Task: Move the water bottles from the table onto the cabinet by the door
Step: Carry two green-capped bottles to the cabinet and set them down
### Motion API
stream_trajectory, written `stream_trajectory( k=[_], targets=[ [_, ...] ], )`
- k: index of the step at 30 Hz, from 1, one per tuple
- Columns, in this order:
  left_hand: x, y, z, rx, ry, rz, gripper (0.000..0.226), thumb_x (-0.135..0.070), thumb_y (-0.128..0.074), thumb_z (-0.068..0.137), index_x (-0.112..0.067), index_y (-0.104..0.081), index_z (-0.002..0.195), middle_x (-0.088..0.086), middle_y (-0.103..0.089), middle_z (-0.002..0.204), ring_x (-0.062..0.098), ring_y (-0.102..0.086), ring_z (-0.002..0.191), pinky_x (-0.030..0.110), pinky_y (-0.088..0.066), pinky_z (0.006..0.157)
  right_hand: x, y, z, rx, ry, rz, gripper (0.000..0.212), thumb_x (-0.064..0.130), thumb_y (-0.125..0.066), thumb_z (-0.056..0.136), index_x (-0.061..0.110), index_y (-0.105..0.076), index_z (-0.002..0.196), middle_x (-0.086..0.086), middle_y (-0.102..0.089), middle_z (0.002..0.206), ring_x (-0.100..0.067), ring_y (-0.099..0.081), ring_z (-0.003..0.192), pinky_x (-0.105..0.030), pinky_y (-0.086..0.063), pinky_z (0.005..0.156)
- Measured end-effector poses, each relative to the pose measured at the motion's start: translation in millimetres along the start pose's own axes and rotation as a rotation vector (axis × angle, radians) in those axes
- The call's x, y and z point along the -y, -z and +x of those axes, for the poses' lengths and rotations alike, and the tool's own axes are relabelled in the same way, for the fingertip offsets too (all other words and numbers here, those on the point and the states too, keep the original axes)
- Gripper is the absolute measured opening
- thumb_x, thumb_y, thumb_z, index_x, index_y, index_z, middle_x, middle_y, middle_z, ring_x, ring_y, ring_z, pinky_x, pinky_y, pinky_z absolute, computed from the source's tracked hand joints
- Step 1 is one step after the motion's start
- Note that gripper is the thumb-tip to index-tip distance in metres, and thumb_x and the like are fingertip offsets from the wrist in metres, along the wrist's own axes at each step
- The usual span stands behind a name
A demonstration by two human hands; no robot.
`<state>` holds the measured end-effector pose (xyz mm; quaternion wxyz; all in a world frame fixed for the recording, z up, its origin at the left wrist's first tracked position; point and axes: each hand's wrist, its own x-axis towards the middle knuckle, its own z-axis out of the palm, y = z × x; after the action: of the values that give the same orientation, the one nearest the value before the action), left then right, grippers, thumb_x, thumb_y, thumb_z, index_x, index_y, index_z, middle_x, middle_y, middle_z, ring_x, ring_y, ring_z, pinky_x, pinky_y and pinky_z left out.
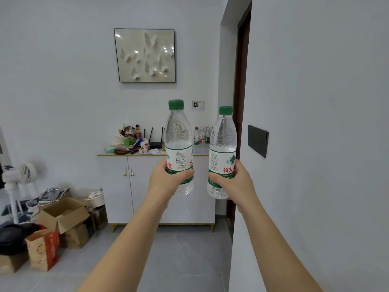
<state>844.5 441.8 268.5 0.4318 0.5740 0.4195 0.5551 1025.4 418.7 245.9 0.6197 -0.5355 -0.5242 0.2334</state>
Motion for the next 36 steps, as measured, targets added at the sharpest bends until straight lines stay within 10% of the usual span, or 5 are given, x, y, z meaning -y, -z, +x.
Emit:
stream_trajectory(
  k=[23,36],
  targets=[
    [111.9,-30.6,342.5,0.135,-0.021,-0.037,0.056,-0.014,-0.085,0.067,-0.024,-0.061,0.116,-0.005,-0.07,0.107,0.018,-0.067,0.1,0.044,-0.056,0.087,-123.9,-105.0,280.6,-0.128,-0.04,-0.039,0.048,0.023,-0.085,0.072,0.044,-0.05,0.098,0.026,-0.06,0.099,0.005,-0.058,0.093,-0.019,-0.048,0.076],
    [189.0,-68.1,474.2,0.13,0.021,-0.044,0.05,-0.013,-0.084,0.069,-0.03,-0.06,0.11,-0.008,-0.07,0.105,0.014,-0.066,0.098,0.04,-0.056,0.086,-208.7,-132.3,418.6,-0.16,-0.037,-0.017,0.056,0.017,-0.086,0.07,0.031,-0.057,0.116,0.015,-0.067,0.109,-0.002,-0.064,0.1,-0.022,-0.053,0.08]
  ],
)
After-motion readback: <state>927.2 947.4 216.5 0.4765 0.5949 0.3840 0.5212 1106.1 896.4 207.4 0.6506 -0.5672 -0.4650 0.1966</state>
